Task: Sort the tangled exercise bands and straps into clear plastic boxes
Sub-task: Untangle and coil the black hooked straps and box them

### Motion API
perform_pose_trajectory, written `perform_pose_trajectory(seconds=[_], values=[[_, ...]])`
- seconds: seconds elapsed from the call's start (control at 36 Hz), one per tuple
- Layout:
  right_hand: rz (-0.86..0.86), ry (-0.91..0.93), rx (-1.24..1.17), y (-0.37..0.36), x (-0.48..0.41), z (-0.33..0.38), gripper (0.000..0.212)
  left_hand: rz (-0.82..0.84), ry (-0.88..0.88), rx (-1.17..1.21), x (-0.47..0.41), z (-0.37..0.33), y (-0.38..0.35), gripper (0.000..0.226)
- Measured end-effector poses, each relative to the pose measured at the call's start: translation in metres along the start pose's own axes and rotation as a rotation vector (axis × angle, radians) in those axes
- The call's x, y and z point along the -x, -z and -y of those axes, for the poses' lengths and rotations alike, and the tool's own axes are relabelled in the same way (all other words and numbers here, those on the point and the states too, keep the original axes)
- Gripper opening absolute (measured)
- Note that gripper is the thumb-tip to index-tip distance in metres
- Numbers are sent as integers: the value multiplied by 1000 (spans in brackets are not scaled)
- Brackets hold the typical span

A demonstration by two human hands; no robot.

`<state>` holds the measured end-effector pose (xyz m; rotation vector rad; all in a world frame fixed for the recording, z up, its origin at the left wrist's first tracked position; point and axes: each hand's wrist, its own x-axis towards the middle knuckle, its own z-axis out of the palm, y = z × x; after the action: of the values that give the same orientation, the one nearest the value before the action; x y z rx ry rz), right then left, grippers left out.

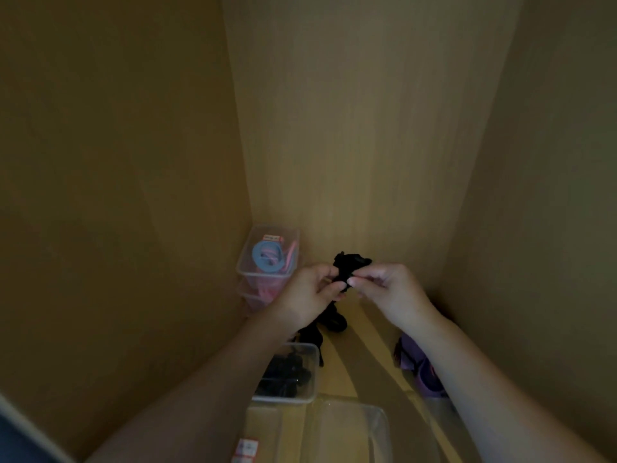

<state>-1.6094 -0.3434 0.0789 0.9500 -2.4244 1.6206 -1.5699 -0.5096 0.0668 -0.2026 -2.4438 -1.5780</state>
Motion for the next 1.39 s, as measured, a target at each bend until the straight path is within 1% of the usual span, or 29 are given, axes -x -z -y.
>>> perform_pose_trajectory(seconds=[0.03, 0.08, 0.17, 0.19, 0.28, 0.33, 0.36, 0.39, 0.44, 0.5, 0.56, 0.64, 0.67, 0.69, 0.75, 0.78, 0.92, 1.0, 1.06, 1.17, 1.25, 1.31, 1.39], values=[[-10, -36, -57, -2, 0, -1, 5, 4, -7, -24, 0, 0, 1, 9], [-46, -99, -186, -7, 1, -2, 10, 3, -48, -97, 0, 0, 4, 13], [-104, -121, -307, -16, 3, -2, 17, 2, -96, -168, -2, -2, 6, 10], [-127, -115, -351, -19, 4, -1, 19, 9, -71, -144, -1, -3, 4, 10], [-233, -128, -496, -17, 2, 2, 22, 82, 24, 80, 1, 0, -5, 19], [-280, -154, -479, -12, -2, 2, 28, 107, 33, 102, 4, 3, -11, 30], [-258, -174, -407, -9, -4, -1, 34, 80, 34, 85, 5, 5, -13, 31], [-210, -210, -335, -7, -4, -2, 41, 33, 21, 69, 5, 7, -13, 27], [-115, -289, -294, -5, -5, -4, 48, -37, -21, 28, 6, 9, -11, 20], [-78, -330, -291, -4, -5, -8, 53, -50, -62, -47, 7, 9, -9, 19], [-49, -351, -235, -4, -5, -15, 63, -47, -101, -140, 9, 10, -8, 20], [68, -356, -203, -4, -2, -18, 70, -29, -95, -189, 13, 13, -9, 8], [102, -365, -225, -4, 0, -17, 72, -36, -74, -180, 14, 14, -10, 10], [119, -382, -260, -4, 1, -18, 70, -46, -39, -161, 17, 15, -11, 12], [146, -402, -324, -4, 4, -20, 49, -76, 50, -77, 21, 16, -13, 7], [159, -399, -329, -5, 5, -23, 42, -83, 90, -43, 24, 16, -14, 4], [192, -379, -299, -15, 18, -26, 56, -97, 186, -40, 41, 21, -18, 7], [164, -359, -299, -21, 28, -22, 51, -167, 165, -9, 54, 24, -22, 14], [154, -369, -277, -25, 36, -21, 48, -179, 164, -13, 62, 27, -24, 16], [113, -395, -213, -31, 56, -18, 42, -142, 222, 32, 76, 34, -31, 17], [54, -430, -200, -35, 73, -15, 36, -130, 260, 80, 86, 33, -38, 11], [43, -454, -178, -38, 86, -17, 37, -84, 305, 100, 96, 34, -40, 9], [44, -492, -126, -41, 109, -21, 40, 4, 319, 78, 112, 44, -39, 16]])
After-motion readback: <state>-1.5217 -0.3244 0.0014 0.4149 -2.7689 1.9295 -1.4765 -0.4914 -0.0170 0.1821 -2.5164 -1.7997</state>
